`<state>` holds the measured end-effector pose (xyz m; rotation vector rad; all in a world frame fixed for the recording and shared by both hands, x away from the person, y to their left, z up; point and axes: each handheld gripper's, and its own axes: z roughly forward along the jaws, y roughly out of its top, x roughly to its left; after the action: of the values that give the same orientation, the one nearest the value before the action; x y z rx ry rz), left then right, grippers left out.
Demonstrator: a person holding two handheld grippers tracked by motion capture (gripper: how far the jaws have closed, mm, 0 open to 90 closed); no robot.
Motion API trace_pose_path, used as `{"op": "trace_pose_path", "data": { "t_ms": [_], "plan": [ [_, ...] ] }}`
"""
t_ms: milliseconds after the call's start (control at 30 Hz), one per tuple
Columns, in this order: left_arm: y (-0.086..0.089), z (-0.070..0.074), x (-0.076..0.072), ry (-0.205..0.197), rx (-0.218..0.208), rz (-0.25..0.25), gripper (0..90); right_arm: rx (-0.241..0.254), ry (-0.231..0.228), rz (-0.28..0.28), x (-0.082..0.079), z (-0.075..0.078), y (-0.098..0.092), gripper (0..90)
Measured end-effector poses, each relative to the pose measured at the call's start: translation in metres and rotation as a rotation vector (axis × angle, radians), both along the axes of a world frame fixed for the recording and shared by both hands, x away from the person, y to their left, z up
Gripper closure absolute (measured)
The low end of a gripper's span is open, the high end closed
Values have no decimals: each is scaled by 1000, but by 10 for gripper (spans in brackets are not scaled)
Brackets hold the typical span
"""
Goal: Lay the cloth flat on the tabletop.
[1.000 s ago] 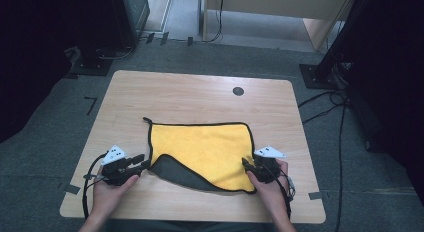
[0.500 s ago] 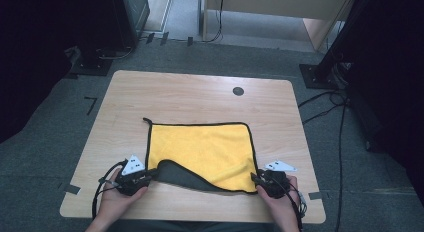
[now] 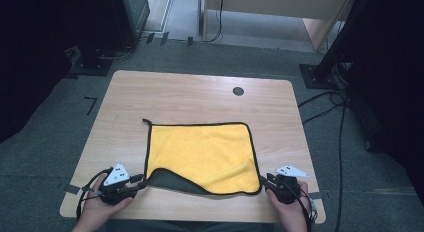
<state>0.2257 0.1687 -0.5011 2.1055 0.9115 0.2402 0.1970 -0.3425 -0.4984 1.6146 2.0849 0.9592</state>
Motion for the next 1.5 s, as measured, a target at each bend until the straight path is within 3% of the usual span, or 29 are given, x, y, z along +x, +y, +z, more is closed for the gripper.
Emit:
{"op": "trace_pose_path", "data": {
  "t_ms": [100, 167, 300, 367, 433, 467, 533, 600, 633, 667, 700, 733, 767, 867, 900, 933, 967, 1000, 1033, 1067, 1100, 1133, 1167, 1200, 1233, 1267, 1300, 1467, 1500],
  "plan": [
    [-2, 6, 2, 5, -86, 39, 575, -3, -11, 19, -1, 3, 6, 604],
    [-12, 7, 2, -6, -85, 51, 493, -31, 11, 39, 1, -4, 14, 566],
    [-35, -1, 12, 1, 4, 106, 473, -67, 18, 40, 2, -9, 20, 477],
    [-41, -5, 15, 27, -4, 94, 476, -98, 7, 46, 1, -11, 23, 445],
    [-46, -5, 12, 15, 17, 58, 706, -114, -6, 46, 0, -12, 25, 447],
    [-47, -4, 8, -4, 35, 18, 706, -109, -4, 45, -1, -12, 24, 450],
    [-44, -1, 2, -4, -6, -102, 852, -100, -4, 49, -1, -12, 22, 462],
    [-32, 3, -4, 2, -47, -194, 843, -104, 0, 36, -2, -11, 20, 463],
    [-32, 3, -4, 2, -47, -194, 805, -104, 0, 36, -2, -11, 20, 463],
    [-21, 4, -7, 20, -134, -252, 769, -108, 8, 27, -3, -11, 18, 442],
    [-21, 4, -7, 20, -134, -252, 703, -108, 8, 27, -3, -11, 18, 442],
    [-14, 6, -7, 25, -198, -269, 703, -110, 10, 23, -4, -11, 16, 427],
    [-2, 11, -7, 40, -319, -307, 585, -106, 26, 5, -7, -10, 11, 403],
    [5, 17, -4, 41, -364, -309, 501, -103, 33, -15, -9, -10, 6, 389],
    [6, 20, -2, 27, -350, -274, 465, -96, 30, -20, -8, -9, 4, 390],
    [2, 21, 7, 10, -285, -159, 440, -90, 0, -31, -4, -3, 3, 396],
    [2, 21, 7, 10, -285, -159, 424, -90, 0, -31, -4, -3, 3, 396],
    [-4, 20, 15, 6, -229, -52, 424, -87, -18, -27, 0, 1, 4, 398],
    [-7, 19, 21, 11, -190, 7, 436, -76, -40, -22, 8, 10, 7, 402],
    [-16, 17, 44, 25, -112, 144, 458, -79, -103, 4, 22, 22, 13, 444],
    [-16, 17, 44, 25, -112, 144, 458, -79, -103, 4, 22, 22, 13, 444],
    [-20, 16, 63, 31, -101, 234, 464, -75, -153, 26, 44, 33, 19, 476],
    [-20, 16, 63, 31, -101, 234, 471, -75, -153, 26, 44, 33, 19, 476],
    [-22, 16, 77, 18, -81, 291, 471, -65, -174, 22, 58, 36, 20, 508],
    [-23, 15, 85, 14, -67, 319, 480, -28, -193, 21, 88, 39, 19, 534],
    [-25, 13, 96, 14, -47, 364, 480, -28, -193, 21, 88, 39, 19, 534],
    [-26, 11, 107, 23, -23, 401, 487, -27, -187, 18, 104, 38, 19, 541],
    [-33, -5, 150, 69, 29, 499, 513, -17, -85, -18, 182, 8, 20, 566],
    [-33, -5, 150, 69, 29, 499, 520, -17, -85, -18, 182, 8, 20, 566]
  ]
}}
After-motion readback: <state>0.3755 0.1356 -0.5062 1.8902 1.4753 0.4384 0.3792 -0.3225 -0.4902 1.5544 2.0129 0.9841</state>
